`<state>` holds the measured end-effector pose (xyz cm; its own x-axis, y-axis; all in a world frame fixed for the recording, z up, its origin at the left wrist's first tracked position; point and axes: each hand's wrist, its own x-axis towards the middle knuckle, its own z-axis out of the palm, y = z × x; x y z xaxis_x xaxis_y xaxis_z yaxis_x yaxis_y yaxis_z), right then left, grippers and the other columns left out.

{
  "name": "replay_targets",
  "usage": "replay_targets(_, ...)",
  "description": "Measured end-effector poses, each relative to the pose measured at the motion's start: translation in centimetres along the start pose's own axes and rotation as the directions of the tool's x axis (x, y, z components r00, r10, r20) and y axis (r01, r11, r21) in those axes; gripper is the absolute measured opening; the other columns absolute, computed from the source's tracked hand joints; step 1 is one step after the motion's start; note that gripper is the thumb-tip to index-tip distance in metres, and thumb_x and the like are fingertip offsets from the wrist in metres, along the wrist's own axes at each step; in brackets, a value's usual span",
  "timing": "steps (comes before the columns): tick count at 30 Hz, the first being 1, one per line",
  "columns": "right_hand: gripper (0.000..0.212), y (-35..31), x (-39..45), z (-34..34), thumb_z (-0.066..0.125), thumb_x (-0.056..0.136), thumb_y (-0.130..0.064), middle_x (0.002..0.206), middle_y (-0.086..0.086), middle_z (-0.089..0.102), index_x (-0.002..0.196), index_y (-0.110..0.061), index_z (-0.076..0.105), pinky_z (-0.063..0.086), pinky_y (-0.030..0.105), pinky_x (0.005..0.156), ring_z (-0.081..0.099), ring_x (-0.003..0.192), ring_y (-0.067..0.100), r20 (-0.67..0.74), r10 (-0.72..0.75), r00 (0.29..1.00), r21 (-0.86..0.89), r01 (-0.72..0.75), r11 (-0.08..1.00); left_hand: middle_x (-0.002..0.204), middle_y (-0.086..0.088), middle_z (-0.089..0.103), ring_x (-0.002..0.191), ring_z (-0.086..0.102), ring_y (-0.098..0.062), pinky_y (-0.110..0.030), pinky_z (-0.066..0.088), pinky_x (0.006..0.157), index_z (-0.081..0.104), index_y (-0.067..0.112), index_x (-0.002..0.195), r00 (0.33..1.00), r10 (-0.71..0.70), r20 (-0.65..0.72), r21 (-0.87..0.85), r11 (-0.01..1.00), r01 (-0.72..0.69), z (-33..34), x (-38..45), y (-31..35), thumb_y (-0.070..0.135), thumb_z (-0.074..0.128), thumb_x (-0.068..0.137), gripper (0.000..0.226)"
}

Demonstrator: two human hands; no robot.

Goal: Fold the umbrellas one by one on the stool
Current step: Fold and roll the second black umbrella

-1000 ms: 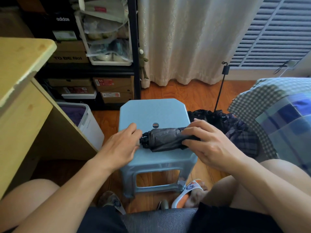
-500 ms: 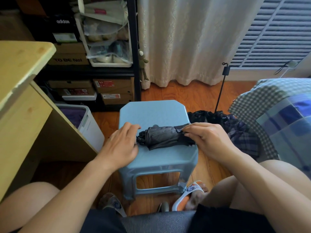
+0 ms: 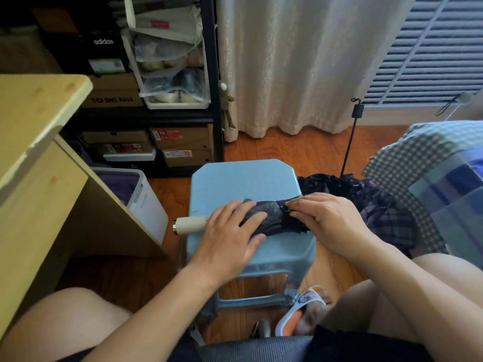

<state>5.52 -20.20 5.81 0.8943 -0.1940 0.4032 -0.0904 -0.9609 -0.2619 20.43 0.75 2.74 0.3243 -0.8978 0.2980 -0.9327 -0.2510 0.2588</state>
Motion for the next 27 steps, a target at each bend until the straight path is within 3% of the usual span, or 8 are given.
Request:
replay_targets(2,0.020,0.0,0.0,0.2,0.061,0.098,-0.029,0.101,-0.009,0.077,0.104,-0.021,0.078,0.061,0.039,0.071,0.073,0.093,0.020,-0.014,0.029,0.999,0.003,-0.029,1.000,0.131,0.002,0.061,0.118,0.057,-0.024,-0.045,0.050,0.096,0.063,0.023,0.124,0.992,-0.117,-0.054,-0.026,0.993,0.116,0.4,0.7,-0.1,0.037,0.047,0.101,0.031)
replay_targets(5,0.018,-0.1,0.0,0.6,0.060,0.100,-0.030,0.107,-0.012,0.074,0.103,-0.022,0.077,0.060,0.039,0.074,0.071,0.097,0.018,-0.011,0.052,0.999,0.014,-0.051,0.999,0.113,0.003,0.064,0.099,0.058,-0.025,-0.043,0.049,0.080,0.063,0.022,0.113,0.975,-0.220,-0.029,-0.033,0.975,0.219,-0.1,1.8,-1.0,0.034,0.049,0.103,0.021)
replay_targets(8,0.021,0.0,0.2,0.7,0.058,0.100,-0.033,0.107,-0.013,0.074,0.103,-0.024,0.076,0.059,0.040,0.074,0.068,0.096,0.018,-0.002,0.065,0.998,0.004,-0.065,0.998,0.109,0.003,0.065,0.103,0.057,-0.026,-0.043,0.048,0.085,0.063,0.027,0.109,0.938,-0.321,0.128,-0.048,0.943,0.329,-1.2,2.4,-2.2,0.047,0.043,0.104,0.029)
replay_targets(11,0.022,0.2,0.2,0.6,0.057,0.100,-0.034,0.105,-0.013,0.074,0.102,-0.024,0.076,0.058,0.040,0.072,0.067,0.094,0.019,0.011,0.067,0.998,-0.007,-0.067,0.998,0.121,0.002,0.060,0.117,0.051,-0.026,-0.042,0.044,0.096,0.066,0.032,0.114,0.829,-0.464,0.314,0.073,0.882,0.466,-2.9,2.2,-4.5,0.053,0.028,0.106,0.044)
replay_targets(14,0.022,0.0,-0.1,0.4,0.058,0.100,-0.034,0.105,-0.012,0.072,0.100,-0.023,0.077,0.058,0.039,0.070,0.067,0.093,0.019,0.014,0.049,0.999,-0.008,-0.049,0.999,0.134,0.009,0.047,0.126,0.038,-0.017,-0.042,0.037,0.108,0.060,0.037,0.132,0.771,-0.417,0.482,0.016,0.884,0.468,-4.4,1.0,-6.7,0.057,0.035,0.104,0.042)
replay_targets(17,0.020,-0.3,-0.5,-0.1,0.062,0.100,-0.032,0.111,-0.010,0.070,0.097,-0.022,0.079,0.058,0.037,0.070,0.068,0.095,0.017,0.015,0.001,1.000,0.017,-0.002,1.000,0.128,0.014,0.046,0.124,0.038,-0.013,-0.039,0.038,0.106,0.052,0.035,0.133,0.809,-0.278,0.519,0.011,0.948,0.319,-5.0,-0.3,-7.3,0.049,0.052,0.102,0.034)
replay_targets(21,0.015,0.0,-1.1,-1.1,0.069,0.097,-0.029,0.113,-0.008,0.068,0.099,-0.022,0.082,0.059,0.036,0.069,0.069,0.094,0.008,0.036,-0.037,0.999,0.126,0.033,0.991,0.108,0.011,0.047,0.105,0.050,-0.013,-0.038,0.046,0.085,0.053,0.030,0.111,0.907,-0.205,0.368,0.028,0.977,0.209,-5.4,-0.9,-6.5,0.042,0.062,0.097,0.020)
replay_targets(27,0.012,-0.7,-2.7,-0.6,0.070,0.096,-0.019,0.107,-0.003,0.067,0.093,-0.017,0.081,0.057,0.041,0.073,0.065,0.096,0.021,-0.041,-0.069,0.997,0.124,0.074,0.989,0.102,0.008,0.042,0.081,0.059,-0.021,-0.039,0.044,0.063,0.047,0.027,0.101,0.969,-0.141,0.201,0.114,0.986,0.120,-5.1,-1.1,-5.6,0.036,0.068,0.092,0.025)
